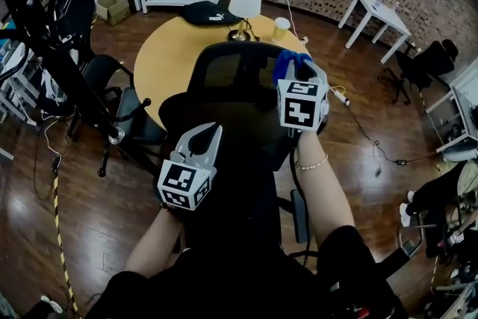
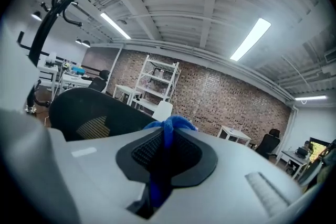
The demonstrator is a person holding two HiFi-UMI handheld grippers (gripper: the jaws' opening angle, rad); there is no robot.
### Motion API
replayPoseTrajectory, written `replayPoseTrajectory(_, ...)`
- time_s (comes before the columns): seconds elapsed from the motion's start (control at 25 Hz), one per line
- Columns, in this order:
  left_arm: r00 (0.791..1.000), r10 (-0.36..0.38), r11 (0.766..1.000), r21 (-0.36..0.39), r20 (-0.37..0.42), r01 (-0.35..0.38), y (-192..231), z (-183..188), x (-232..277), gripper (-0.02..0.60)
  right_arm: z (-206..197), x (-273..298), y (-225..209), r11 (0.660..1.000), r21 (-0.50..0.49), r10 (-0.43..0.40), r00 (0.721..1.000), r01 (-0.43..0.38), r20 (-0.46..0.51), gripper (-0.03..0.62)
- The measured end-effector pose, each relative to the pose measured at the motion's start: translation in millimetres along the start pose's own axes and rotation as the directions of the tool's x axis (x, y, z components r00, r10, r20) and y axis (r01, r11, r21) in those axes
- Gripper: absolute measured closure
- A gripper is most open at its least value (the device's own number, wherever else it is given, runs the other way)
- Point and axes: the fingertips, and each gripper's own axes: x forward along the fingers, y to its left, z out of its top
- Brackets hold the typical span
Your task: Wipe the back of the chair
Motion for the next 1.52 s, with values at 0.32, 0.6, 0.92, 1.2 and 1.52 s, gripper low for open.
replayPoseTrajectory(0.32,1.000,0.007,1.000,-0.009,0.001,-0.007,19.6,-6.5,-20.5,0.574,2.1,17.1,26.8,0.997,-0.065,0.033,0.994,-0.040,-0.101,0.560)
replayPoseTrajectory(0.6,1.000,-0.020,1.000,0.015,-0.013,0.020,17.6,-6.2,-30.4,0.574,24.4,18.3,72.6,0.989,-0.077,0.118,0.991,-0.123,-0.056,0.560)
replayPoseTrajectory(0.92,0.999,0.003,1.000,0.029,-0.042,-0.002,34.6,-16.3,-57.2,0.574,50.3,14.2,143.3,0.968,-0.095,0.233,0.972,-0.234,-0.015,0.560)
replayPoseTrajectory(1.2,0.999,0.023,1.000,0.011,-0.036,-0.023,38.1,-20.6,-70.1,0.574,78.0,-16.1,212.1,0.924,-0.118,0.375,0.923,-0.365,0.085,0.560)
replayPoseTrajectory(1.52,0.999,-0.017,1.000,0.008,-0.052,0.017,24.6,-28.2,-57.0,0.574,95.6,-66.6,176.2,0.905,0.005,0.406,0.869,-0.424,0.282,0.560)
